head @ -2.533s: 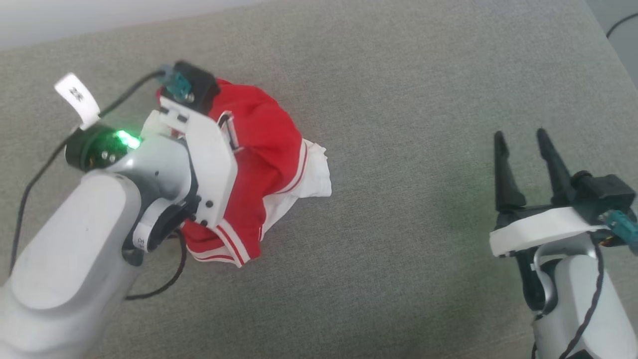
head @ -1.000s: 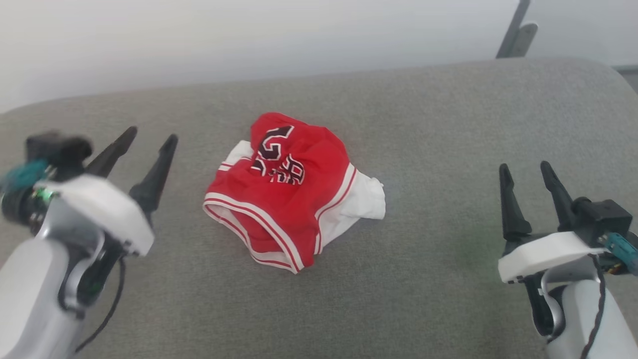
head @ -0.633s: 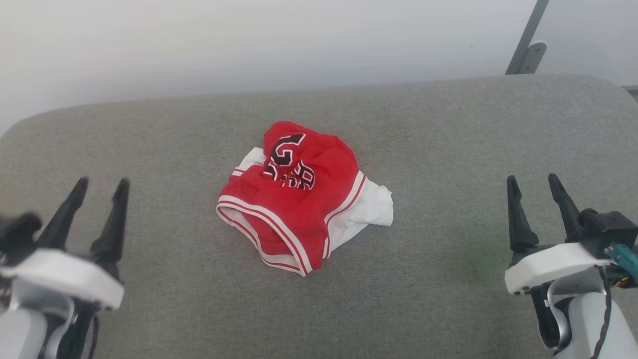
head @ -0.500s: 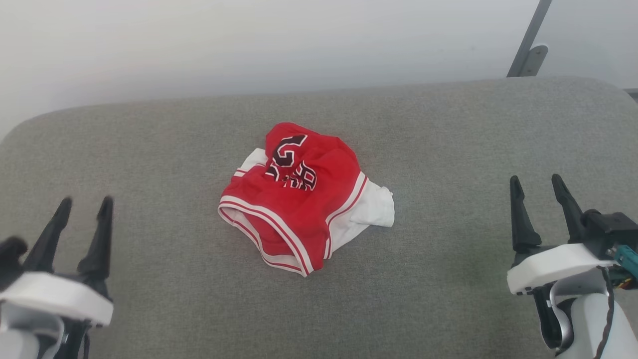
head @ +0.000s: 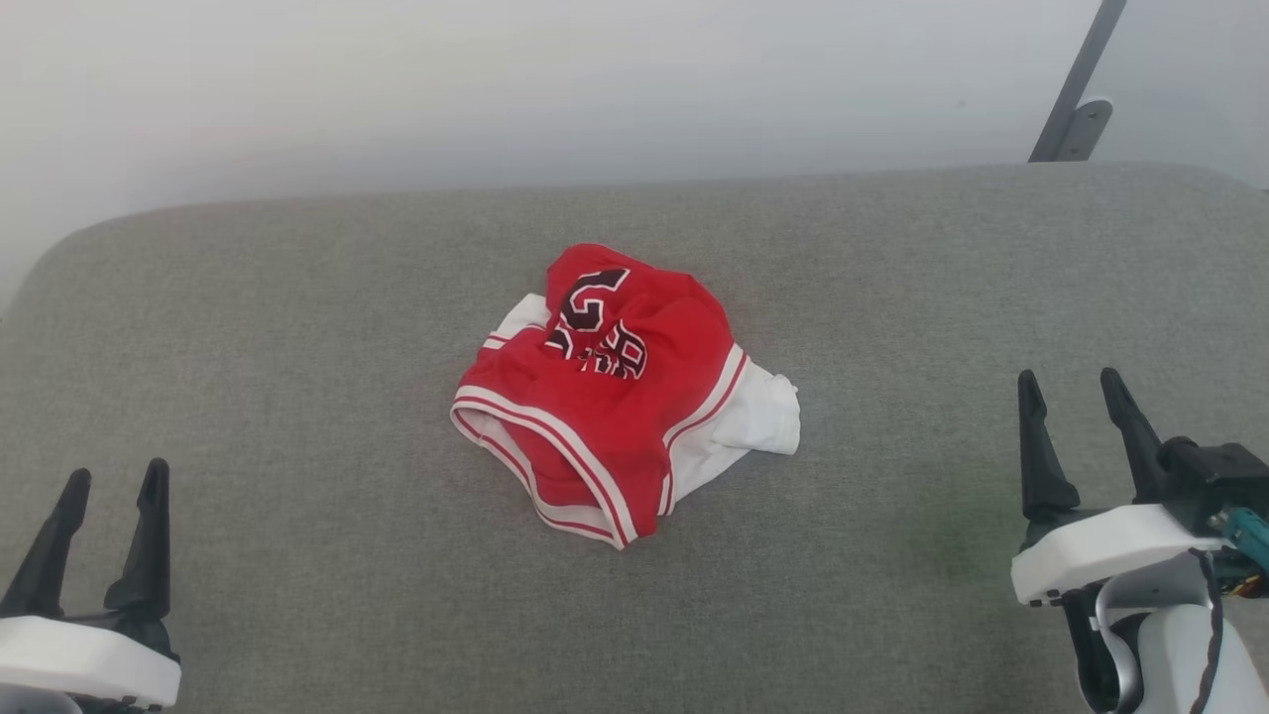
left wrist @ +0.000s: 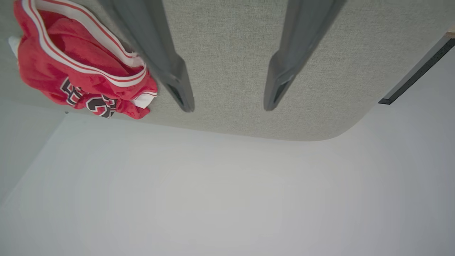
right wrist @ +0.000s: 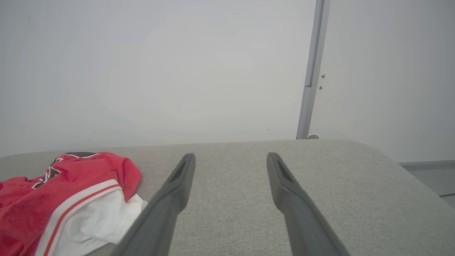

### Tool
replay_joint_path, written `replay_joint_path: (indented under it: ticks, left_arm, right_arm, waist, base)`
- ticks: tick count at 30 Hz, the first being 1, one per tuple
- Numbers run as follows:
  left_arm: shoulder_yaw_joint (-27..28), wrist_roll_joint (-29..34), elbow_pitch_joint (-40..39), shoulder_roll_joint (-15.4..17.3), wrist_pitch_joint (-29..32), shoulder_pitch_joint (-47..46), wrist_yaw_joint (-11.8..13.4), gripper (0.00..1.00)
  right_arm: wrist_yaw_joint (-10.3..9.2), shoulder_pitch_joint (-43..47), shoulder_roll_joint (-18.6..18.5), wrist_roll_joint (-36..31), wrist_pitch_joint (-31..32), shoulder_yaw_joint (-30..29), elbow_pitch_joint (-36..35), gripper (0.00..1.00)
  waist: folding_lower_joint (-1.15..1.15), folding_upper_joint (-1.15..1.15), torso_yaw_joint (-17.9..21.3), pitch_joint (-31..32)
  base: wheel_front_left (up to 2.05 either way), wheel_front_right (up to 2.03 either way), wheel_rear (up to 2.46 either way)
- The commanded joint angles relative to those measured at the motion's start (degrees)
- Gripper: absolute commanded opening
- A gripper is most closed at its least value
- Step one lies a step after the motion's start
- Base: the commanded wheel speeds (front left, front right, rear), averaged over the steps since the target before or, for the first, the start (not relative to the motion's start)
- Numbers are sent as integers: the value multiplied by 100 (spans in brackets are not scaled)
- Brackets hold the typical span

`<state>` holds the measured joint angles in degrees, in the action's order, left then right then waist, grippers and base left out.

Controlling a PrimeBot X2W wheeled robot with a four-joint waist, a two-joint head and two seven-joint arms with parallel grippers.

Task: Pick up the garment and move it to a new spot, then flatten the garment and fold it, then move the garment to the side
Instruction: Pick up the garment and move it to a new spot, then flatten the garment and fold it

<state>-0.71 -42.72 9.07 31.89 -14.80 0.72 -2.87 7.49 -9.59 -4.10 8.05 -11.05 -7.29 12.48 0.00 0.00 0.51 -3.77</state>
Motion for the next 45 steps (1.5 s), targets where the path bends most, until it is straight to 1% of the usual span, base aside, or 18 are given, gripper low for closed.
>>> replay_joint_path:
  ticks: [1, 13, 21, 27, 28, 38, 42, 45]
  left_arm:
    - [51, 53, 39, -47, -40, 14, -45, 100]
    - [282, 262, 117, -293, -45, -66, -242, 100]
    - [147, 299, 148, -448, -46, -225, -296, 100]
    - [-13, 353, 217, -608, -45, -435, -353, 100]
    - [-58, 370, 246, -651, -45, -509, -371, 100]
    - [-357, 409, 353, -932, -46, -990, -442, 100]
    - [-469, 436, 420, -1018, -46, -1168, -458, 100]
    - [-509, 440, 468, -1087, -46, -1274, -456, 100]
  right_arm:
    - [0, 49, 17, -27, 31, 22, -39, 100]
    - [0, 80, 38, -5, 119, 129, -82, 100]
    - [0, -114, -52, 130, 429, 483, -16, 100]
    - [0, -379, -295, 313, 1039, 1072, 150, 100]
    - [-1, -488, -419, 390, 1349, 1278, 228, 100]
    - [-1, -1199, -1009, 581, 2840, 2022, 626, 100]
    - [-1, -1493, -1150, 540, 3463, 2212, 936, 100]
    - [-1, -1590, -1092, 549, 3913, 2255, 1244, 100]
  waist:
    - [0, 0, -11, 0]
    - [0, 0, -73, -49]
    - [0, 0, -343, -197]
    - [0, 0, -700, -421]
    - [0, 0, -814, -522]
    - [0, 0, -1352, -1060]
    - [0, 0, -1520, -1244]
    - [0, 0, -1606, -1337]
  base:
    - [0, 0, 0]
    - [0, 0, 0]
    - [0, 0, 0]
    - [0, 0, 0]
    - [0, 0, 0]
    - [0, 0, 0]
    - [0, 0, 0]
    - [0, 0, 0]
